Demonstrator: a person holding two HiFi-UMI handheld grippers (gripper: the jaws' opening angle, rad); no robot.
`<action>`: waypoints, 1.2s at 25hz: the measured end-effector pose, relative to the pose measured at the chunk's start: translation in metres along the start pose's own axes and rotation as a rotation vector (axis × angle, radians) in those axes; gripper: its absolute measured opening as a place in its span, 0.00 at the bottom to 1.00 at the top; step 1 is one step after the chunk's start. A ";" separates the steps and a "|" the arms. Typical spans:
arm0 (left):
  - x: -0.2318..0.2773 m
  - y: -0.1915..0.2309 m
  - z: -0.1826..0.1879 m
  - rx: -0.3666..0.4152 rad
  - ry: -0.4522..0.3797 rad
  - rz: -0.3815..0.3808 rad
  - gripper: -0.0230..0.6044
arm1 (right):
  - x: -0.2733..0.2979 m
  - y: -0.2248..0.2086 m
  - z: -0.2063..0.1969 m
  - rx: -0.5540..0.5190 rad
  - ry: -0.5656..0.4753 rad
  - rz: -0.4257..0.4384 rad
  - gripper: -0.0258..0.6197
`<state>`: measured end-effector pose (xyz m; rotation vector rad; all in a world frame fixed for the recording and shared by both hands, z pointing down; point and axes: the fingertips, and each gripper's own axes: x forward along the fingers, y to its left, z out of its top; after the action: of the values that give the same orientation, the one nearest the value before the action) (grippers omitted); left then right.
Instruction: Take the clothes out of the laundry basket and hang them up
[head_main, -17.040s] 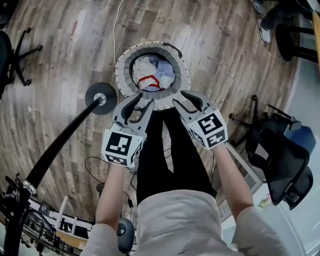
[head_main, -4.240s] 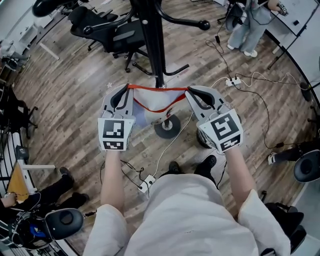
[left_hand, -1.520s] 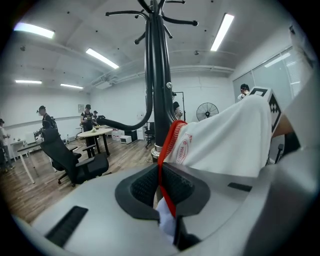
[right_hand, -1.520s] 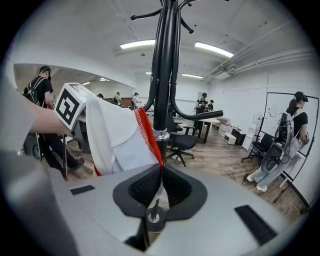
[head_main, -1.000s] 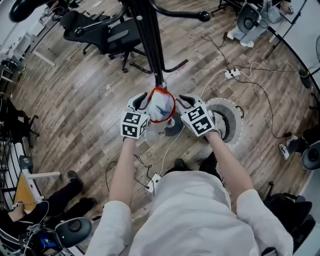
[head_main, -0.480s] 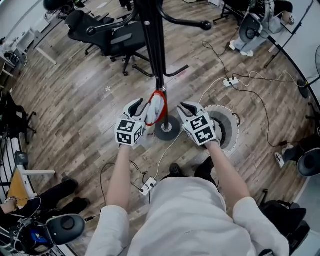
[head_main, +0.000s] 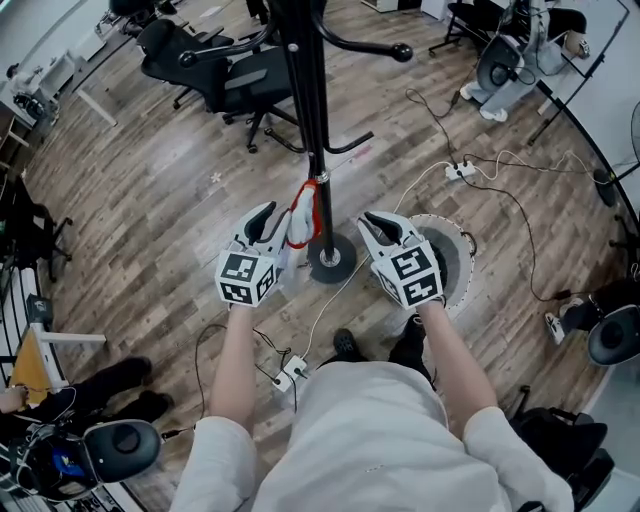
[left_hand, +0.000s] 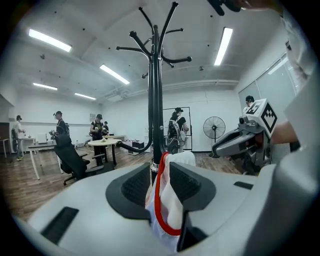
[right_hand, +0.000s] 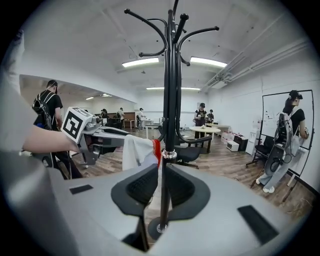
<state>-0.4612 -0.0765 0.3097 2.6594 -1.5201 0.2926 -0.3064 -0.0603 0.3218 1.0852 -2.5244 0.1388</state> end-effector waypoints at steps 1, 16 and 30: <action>-0.004 -0.003 0.003 -0.004 -0.005 0.007 0.25 | -0.004 0.000 0.002 -0.001 -0.009 0.002 0.13; -0.035 -0.084 0.039 -0.037 -0.090 0.020 0.21 | -0.059 -0.011 0.014 0.016 -0.086 0.061 0.07; 0.015 -0.192 0.043 -0.133 -0.051 -0.048 0.14 | -0.138 -0.082 -0.013 0.082 -0.087 0.033 0.05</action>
<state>-0.2828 0.0025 0.2775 2.6136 -1.4327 0.1174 -0.1572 -0.0204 0.2756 1.1035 -2.6362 0.2097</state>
